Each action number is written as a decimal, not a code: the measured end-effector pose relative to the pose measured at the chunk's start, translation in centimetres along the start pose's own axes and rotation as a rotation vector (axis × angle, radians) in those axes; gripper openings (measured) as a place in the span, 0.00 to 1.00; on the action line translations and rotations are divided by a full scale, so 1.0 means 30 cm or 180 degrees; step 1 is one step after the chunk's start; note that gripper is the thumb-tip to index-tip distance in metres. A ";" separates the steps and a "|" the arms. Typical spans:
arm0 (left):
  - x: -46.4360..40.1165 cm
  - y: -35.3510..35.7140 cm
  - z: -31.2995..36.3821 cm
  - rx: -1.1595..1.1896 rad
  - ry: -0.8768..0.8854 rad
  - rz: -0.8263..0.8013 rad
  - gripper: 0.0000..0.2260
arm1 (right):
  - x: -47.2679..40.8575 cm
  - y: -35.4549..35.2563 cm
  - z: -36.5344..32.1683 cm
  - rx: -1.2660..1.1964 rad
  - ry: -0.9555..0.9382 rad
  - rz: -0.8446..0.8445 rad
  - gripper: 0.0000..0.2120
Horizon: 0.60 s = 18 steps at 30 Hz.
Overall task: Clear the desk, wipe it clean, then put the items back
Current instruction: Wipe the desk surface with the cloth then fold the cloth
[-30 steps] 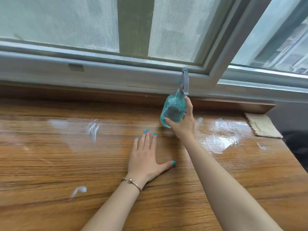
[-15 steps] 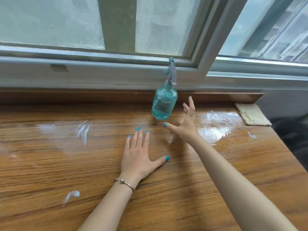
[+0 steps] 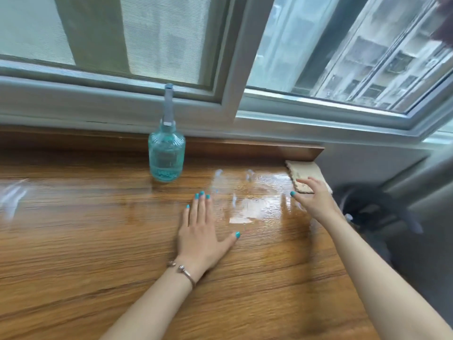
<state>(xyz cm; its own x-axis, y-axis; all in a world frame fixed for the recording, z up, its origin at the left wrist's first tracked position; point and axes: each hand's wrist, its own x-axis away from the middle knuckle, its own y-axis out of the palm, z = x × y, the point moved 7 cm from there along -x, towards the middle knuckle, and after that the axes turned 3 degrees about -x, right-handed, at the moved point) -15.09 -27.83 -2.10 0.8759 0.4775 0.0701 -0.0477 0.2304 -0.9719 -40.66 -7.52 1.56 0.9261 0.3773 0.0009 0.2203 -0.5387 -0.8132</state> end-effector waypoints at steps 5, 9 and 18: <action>0.009 0.019 -0.006 -0.0178 -0.0370 0.0160 0.50 | -0.247 -0.050 0.148 0.1615 -0.0290 -0.0468 0.41; 0.000 0.025 0.002 -0.0278 -0.0388 0.0197 0.51 | -0.340 0.008 0.155 0.1963 -0.1044 -0.1073 0.37; -0.006 0.034 0.014 -0.0570 -0.0474 -0.0093 0.50 | -0.350 -0.015 0.094 0.1645 -0.2234 0.0395 0.23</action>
<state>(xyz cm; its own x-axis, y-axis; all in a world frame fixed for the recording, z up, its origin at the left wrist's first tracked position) -15.48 -27.33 -3.02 0.7945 0.5957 0.1183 0.0741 0.0982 -0.9924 -51.36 -9.13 0.28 0.4949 0.8060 -0.3247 -0.1930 -0.2624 -0.9455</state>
